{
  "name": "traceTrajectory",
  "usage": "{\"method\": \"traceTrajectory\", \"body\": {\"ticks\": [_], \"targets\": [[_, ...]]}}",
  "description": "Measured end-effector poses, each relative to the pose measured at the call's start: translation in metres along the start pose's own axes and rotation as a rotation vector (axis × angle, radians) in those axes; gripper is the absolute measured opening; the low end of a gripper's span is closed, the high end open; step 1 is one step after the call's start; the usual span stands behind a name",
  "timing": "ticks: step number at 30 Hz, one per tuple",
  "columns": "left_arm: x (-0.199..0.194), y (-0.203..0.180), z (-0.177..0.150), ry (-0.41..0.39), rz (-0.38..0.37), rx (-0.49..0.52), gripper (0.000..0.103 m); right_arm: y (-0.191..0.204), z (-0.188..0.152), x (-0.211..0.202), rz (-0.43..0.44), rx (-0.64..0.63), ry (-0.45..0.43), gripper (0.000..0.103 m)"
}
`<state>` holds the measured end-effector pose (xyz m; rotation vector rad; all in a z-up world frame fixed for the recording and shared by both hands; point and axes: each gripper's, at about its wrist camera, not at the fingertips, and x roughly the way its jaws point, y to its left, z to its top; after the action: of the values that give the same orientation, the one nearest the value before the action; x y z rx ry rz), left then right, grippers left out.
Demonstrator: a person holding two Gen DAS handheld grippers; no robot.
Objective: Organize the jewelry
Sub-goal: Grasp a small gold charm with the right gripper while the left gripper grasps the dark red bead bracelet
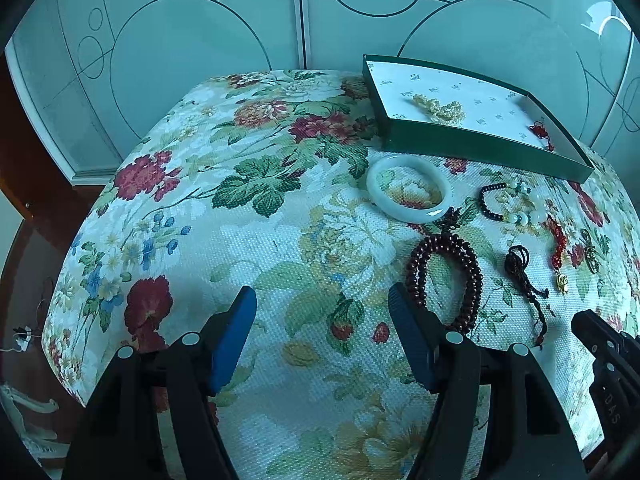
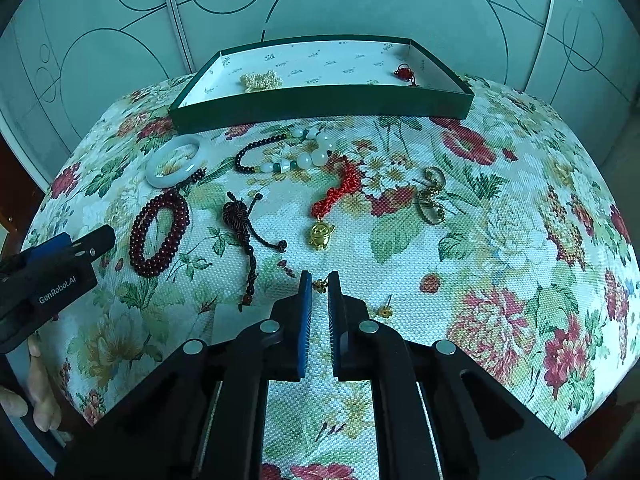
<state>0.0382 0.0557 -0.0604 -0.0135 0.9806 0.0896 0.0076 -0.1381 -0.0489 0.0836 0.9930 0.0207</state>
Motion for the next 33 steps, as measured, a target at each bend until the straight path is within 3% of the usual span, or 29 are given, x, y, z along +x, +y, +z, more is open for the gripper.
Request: {"method": "traceTrajectory", "body": {"ticks": [10,13,17,33], "targets": [[0.003,-0.031,0.007,0.008,-0.051,0.05,0.068,-0.019,0.008,-0.005,0.007,0.033,-0.029,0.008],[0.008,-0.04,0.01,0.016,-0.053,0.061,0.075,-0.027,0.012,-0.007,0.012,0.049,-0.042,0.008],[0.014,-0.05,0.014,0.01,-0.042,0.068,0.076,-0.035,0.017,-0.008,0.024,0.065,-0.055,0.008],[0.009,-0.066,0.016,0.022,-0.072,0.059,0.08,-0.052,0.02,-0.011,0.067,0.109,-0.075,0.008]]}}
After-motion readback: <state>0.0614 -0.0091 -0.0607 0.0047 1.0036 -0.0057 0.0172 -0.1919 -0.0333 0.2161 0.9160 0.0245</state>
